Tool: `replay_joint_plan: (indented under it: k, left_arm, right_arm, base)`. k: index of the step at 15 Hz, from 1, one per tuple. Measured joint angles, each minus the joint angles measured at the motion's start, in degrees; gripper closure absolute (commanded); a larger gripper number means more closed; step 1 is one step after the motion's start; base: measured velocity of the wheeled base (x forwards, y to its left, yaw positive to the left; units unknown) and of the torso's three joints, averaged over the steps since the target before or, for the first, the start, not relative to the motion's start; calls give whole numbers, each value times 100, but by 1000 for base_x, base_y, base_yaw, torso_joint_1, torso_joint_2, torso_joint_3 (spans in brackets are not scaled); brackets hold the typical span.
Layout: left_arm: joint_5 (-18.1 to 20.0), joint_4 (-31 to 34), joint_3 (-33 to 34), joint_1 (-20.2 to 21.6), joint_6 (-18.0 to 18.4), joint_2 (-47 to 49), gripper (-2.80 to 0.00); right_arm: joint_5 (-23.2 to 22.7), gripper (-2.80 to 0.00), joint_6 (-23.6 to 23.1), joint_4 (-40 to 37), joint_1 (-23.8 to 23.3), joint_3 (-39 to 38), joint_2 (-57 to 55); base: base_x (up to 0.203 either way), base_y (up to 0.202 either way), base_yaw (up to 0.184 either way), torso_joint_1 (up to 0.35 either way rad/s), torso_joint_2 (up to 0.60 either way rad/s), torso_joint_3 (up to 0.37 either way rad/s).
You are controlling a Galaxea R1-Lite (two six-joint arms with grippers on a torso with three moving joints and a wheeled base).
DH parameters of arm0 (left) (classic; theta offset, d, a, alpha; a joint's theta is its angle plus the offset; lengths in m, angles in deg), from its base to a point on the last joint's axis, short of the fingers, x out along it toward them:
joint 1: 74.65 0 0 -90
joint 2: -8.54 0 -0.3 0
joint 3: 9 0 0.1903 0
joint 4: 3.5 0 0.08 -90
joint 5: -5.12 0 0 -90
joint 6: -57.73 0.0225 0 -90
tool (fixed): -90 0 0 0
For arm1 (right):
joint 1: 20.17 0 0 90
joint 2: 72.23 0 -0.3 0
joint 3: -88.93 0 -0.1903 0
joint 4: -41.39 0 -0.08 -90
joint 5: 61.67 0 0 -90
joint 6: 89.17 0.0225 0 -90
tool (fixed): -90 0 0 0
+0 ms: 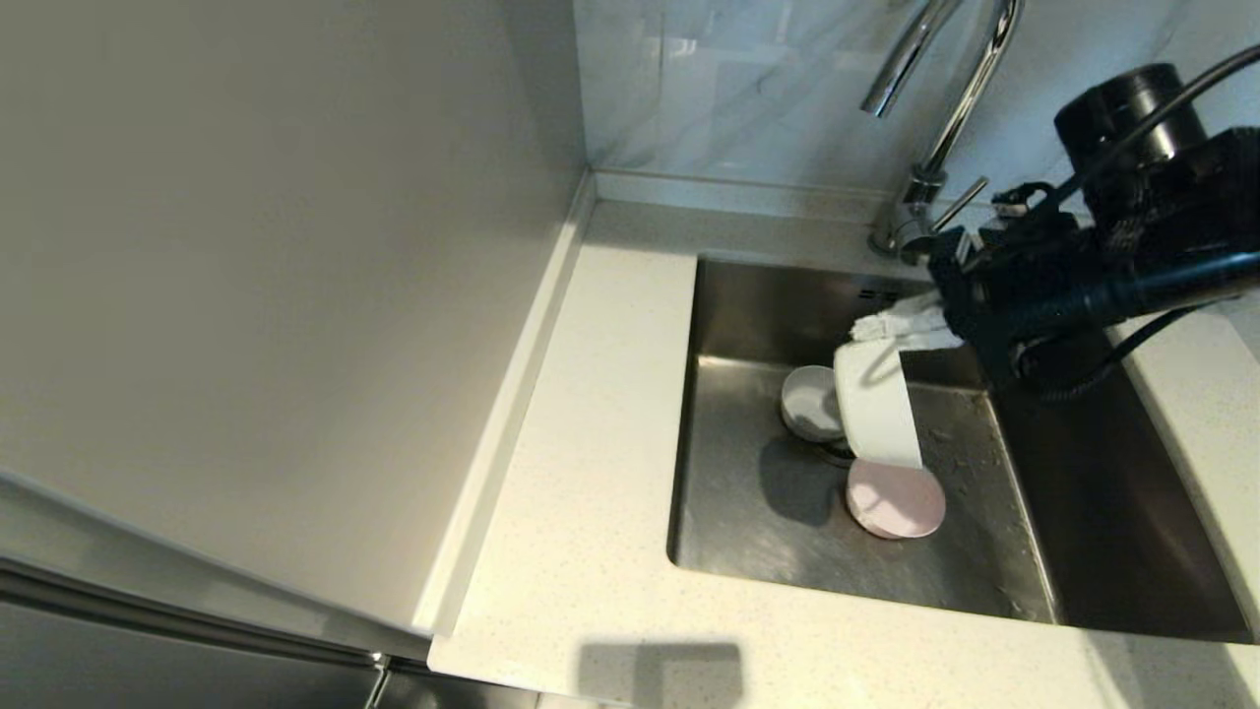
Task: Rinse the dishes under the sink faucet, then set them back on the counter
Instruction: Put a bowl back to the table from the sink
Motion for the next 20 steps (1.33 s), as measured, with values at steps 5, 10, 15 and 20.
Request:
replay_joint_plan:
  k: [5,10,15,20]
  left_arm:
    - [2,2,0,0,-2,0,0]
    - [2,1,0,0,1,0,0]
    - [0,0,0,0,-2,0,0]
    - [0,0,0,0,0,0,0]
  right_arm:
    - [-2507,0,3173,-636,143,1154,-205]
    - [-2897,0,3307,-477,12,585,-389]
    - [-2586,0,1136,-917,-1089,473,-160]
    - [-1275,0,-2763,-1216,-2990,-591,100]
  base:
    - [0,0,0,0,0,0]
    - [0,0,0,0,0,0]
    - [0,0,0,0,0,0]
    - [0,0,0,0,0,0]
